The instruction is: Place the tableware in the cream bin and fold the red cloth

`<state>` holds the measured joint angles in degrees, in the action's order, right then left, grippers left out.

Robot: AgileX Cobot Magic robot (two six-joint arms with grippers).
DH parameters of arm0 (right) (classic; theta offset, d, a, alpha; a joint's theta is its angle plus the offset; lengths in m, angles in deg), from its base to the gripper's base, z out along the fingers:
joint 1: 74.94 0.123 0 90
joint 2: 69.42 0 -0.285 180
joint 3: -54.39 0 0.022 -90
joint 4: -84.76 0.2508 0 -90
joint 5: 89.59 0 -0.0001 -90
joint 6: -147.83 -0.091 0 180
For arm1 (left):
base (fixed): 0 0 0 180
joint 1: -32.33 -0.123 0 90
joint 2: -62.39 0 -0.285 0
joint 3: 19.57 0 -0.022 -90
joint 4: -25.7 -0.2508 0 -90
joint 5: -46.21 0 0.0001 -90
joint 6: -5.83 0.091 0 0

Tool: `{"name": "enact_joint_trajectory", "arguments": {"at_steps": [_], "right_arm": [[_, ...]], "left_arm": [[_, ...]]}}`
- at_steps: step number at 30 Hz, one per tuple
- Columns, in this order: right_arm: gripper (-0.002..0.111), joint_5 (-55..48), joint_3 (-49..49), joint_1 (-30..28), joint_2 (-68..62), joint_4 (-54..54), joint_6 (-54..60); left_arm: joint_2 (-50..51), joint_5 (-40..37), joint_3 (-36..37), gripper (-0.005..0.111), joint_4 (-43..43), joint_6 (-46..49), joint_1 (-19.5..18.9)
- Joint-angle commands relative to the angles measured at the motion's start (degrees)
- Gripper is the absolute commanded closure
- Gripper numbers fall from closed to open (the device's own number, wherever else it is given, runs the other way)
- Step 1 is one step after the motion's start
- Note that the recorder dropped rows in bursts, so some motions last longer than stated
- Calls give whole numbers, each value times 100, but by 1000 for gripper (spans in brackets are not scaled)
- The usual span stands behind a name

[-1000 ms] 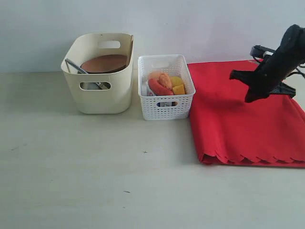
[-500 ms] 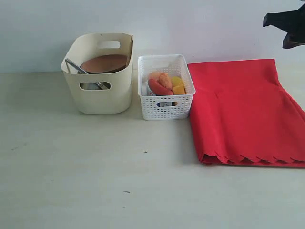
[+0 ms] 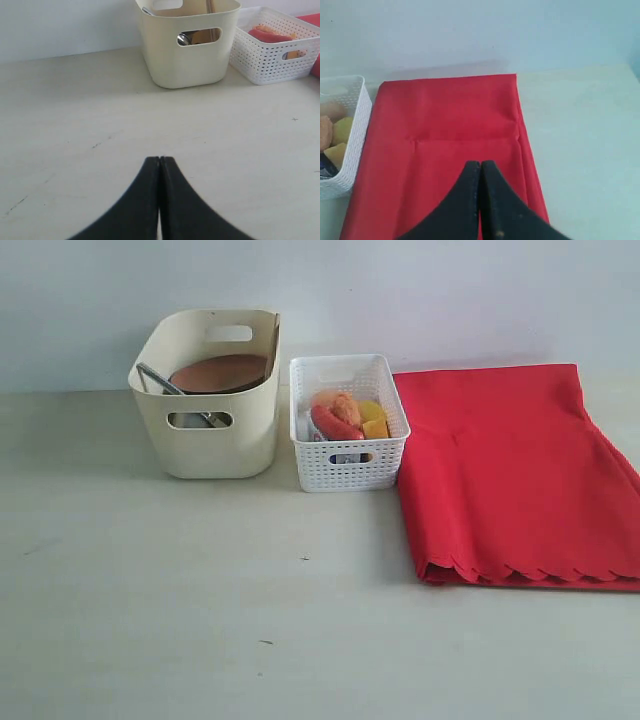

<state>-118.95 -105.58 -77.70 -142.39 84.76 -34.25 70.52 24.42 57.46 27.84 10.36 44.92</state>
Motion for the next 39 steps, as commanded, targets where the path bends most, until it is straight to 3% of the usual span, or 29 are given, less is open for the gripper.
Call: {"name": "enact_joint_trajectory", "arguments": {"at_steps": [1, 9, 13, 18, 29, 39], "right_arm": [[108, 100, 416, 8, 867, 0, 300], [108, 42, 1365, 8, 3031, 268, 685], [108, 385, 2193, 8, 3988, 823, 765], [108, 96, 2656, 8, 5062, 1809, 1696], [108, -381, 3124, 8, 5554, 3148, 3202], [108, -498, 3159, 8, 5579, 3378, 3089]], "left_arm": [[-35, 93, 18, 107, 5, -27, -17], [-35, 103, 18, 107, 5, -27, -15], [-35, 103, 18, 107, 5, -27, -15], [-35, 103, 18, 107, 5, -27, -15], [-35, 103, 18, 107, 5, -27, -15], [-35, 103, 18, 107, 5, -27, -15]]}}
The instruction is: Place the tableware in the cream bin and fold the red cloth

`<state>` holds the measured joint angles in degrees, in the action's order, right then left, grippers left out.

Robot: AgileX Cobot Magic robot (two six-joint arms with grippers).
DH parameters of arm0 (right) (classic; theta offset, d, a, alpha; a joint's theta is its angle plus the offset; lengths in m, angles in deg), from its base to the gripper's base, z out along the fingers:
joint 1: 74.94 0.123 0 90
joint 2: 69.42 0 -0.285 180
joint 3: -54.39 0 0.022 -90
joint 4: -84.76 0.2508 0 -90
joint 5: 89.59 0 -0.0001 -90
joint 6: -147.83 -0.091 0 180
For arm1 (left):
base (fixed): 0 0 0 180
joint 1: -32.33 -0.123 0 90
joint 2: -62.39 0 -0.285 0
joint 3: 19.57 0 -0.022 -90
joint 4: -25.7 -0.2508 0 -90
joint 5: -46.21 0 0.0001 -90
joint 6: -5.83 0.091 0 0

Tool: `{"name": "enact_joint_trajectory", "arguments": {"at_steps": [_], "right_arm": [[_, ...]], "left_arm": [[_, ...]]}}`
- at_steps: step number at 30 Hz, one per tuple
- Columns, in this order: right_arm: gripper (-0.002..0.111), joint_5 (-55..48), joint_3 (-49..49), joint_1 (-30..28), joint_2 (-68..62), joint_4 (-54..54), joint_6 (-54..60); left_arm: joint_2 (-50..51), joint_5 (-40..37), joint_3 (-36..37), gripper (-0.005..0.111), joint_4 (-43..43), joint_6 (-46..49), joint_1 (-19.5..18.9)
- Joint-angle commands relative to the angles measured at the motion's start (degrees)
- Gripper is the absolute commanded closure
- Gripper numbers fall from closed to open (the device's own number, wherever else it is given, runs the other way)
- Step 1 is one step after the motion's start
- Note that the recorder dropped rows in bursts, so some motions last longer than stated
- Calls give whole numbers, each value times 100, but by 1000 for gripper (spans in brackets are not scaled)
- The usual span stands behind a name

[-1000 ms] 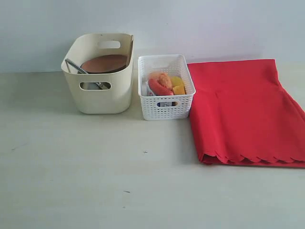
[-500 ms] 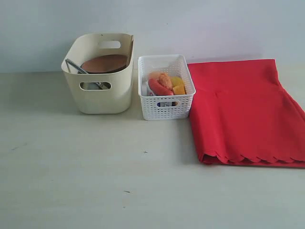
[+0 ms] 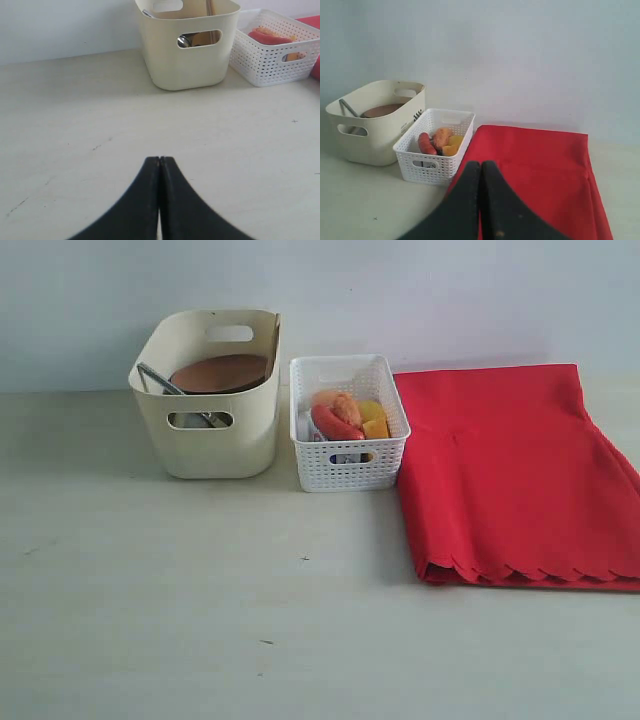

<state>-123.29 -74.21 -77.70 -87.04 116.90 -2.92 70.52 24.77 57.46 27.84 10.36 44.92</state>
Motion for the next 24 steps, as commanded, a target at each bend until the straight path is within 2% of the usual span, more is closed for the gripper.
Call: {"name": "enact_joint_trajectory", "arguments": {"at_steps": [1, 11, 24], "right_arm": [[108, -65, 21, 8, 45, 208, -68], [108, 815, 608, 8, 33, 247, 4], [108, 890, 652, 8, 33, 118, 124]], "left_arm": [[-35, 82, 18, 107, 5, -27, -15], [-35, 82, 18, 107, 5, -27, -15], [-35, 82, 18, 107, 5, -27, -15]]}}
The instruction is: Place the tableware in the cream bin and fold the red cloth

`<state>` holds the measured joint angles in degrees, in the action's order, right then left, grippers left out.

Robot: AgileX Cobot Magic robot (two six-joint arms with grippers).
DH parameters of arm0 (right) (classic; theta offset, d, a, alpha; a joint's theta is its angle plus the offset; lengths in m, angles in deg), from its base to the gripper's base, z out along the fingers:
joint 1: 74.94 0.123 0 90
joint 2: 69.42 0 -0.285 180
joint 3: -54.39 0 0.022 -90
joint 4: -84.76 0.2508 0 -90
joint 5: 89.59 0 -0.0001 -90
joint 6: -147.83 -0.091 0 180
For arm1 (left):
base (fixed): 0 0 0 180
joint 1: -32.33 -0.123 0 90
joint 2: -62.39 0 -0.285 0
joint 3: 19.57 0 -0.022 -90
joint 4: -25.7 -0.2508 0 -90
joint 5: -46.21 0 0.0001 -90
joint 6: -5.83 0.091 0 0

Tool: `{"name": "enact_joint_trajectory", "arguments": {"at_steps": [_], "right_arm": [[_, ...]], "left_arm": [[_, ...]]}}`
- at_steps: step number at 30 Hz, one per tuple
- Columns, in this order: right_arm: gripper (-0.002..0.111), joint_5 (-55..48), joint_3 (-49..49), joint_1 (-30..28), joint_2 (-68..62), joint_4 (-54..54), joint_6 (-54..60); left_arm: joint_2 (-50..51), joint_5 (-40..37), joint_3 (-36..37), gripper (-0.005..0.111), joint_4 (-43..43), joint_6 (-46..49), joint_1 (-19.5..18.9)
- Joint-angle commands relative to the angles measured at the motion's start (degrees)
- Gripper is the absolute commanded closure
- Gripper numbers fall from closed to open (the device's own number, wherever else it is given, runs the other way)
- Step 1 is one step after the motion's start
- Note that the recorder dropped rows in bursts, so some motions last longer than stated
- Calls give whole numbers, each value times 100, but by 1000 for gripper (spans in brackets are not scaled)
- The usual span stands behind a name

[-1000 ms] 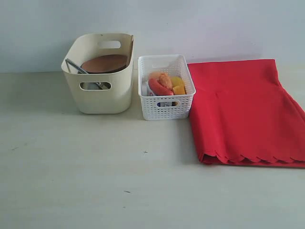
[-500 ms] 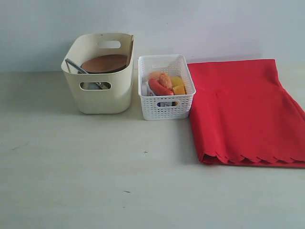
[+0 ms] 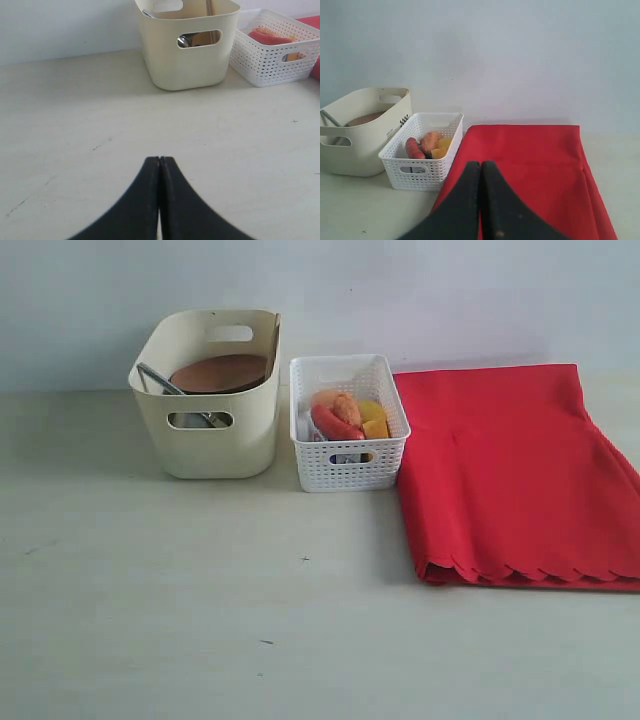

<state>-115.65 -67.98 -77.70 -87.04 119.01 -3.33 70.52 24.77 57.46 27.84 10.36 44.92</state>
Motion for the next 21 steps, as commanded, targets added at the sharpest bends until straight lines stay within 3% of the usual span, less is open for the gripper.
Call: {"name": "enact_joint_trajectory", "arguments": {"at_steps": [1, 12, 21], "right_arm": [[108, 137, 30, 8, 33, -168, 188], [108, 206, 59, 8, 33, -226, 152], [108, 958, 632, 8, 33, -242, 152]], "left_arm": [[-35, 82, 18, 107, 5, -27, -15], [-35, 82, 18, 107, 5, -27, -15], [-35, 82, 18, 107, 5, -27, -15]]}}
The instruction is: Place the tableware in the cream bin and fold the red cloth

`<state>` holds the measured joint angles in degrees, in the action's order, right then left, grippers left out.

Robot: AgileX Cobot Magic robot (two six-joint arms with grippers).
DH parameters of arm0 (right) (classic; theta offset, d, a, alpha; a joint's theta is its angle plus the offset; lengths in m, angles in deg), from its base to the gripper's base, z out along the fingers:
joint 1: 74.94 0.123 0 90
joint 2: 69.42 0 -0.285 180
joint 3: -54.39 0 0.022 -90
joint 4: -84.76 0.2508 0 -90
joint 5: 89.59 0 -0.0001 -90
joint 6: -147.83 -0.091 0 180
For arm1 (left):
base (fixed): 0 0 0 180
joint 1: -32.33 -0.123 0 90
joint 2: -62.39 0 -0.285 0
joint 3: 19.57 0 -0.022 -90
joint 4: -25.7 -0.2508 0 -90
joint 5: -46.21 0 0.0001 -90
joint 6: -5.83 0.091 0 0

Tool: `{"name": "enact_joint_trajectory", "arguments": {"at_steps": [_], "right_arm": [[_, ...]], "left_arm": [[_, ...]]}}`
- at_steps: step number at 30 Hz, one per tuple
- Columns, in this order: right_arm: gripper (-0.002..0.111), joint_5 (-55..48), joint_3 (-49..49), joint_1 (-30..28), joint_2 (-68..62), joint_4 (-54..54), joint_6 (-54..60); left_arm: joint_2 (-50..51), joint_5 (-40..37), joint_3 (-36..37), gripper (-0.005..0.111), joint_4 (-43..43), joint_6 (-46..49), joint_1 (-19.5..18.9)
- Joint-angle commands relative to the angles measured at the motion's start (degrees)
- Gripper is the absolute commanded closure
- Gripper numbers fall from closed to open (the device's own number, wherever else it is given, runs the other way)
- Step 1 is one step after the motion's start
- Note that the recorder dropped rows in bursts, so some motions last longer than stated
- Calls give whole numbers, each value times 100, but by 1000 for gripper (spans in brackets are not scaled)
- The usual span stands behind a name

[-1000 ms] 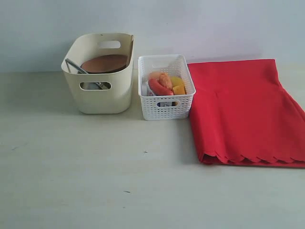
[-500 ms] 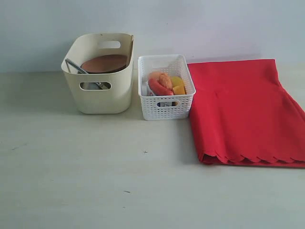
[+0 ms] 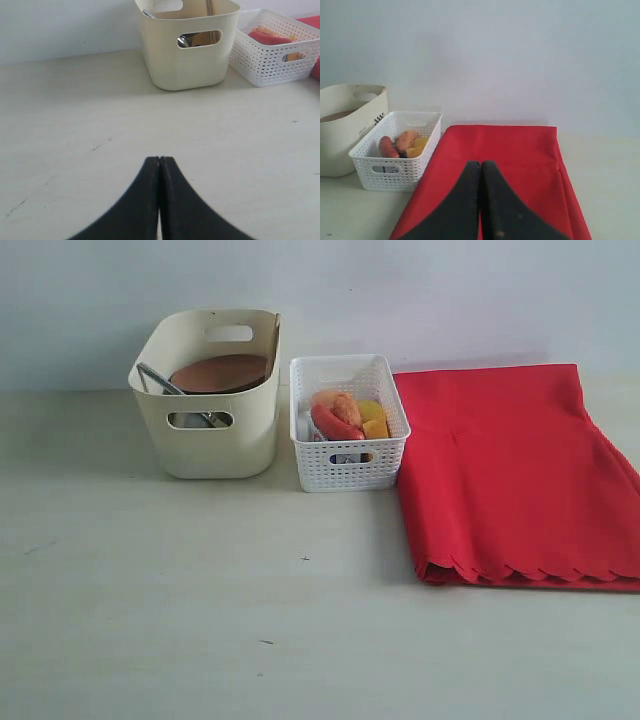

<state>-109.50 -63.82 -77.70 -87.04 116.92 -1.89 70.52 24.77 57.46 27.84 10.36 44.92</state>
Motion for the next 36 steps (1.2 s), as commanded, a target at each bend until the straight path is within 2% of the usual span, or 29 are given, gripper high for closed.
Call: {"name": "enact_joint_trajectory", "arguments": {"at_steps": [1, 9, 18, 36], "right_arm": [[108, 415, 288, 8, 44, -32, 8], [108, 643, 805, 19, 713, -32, 8], [108, 629, 1256, 681, 913, -52, -3], [108, 336, 1542, 681, 937, -78, -233]], "left_arm": [[-35, 82, 18, 107, 5, -27, -15], [-35, 82, 18, 107, 5, -27, -15], [-35, 82, 18, 107, 5, -27, -15], [-35, 82, 18, 107, 5, -27, -15]]}}
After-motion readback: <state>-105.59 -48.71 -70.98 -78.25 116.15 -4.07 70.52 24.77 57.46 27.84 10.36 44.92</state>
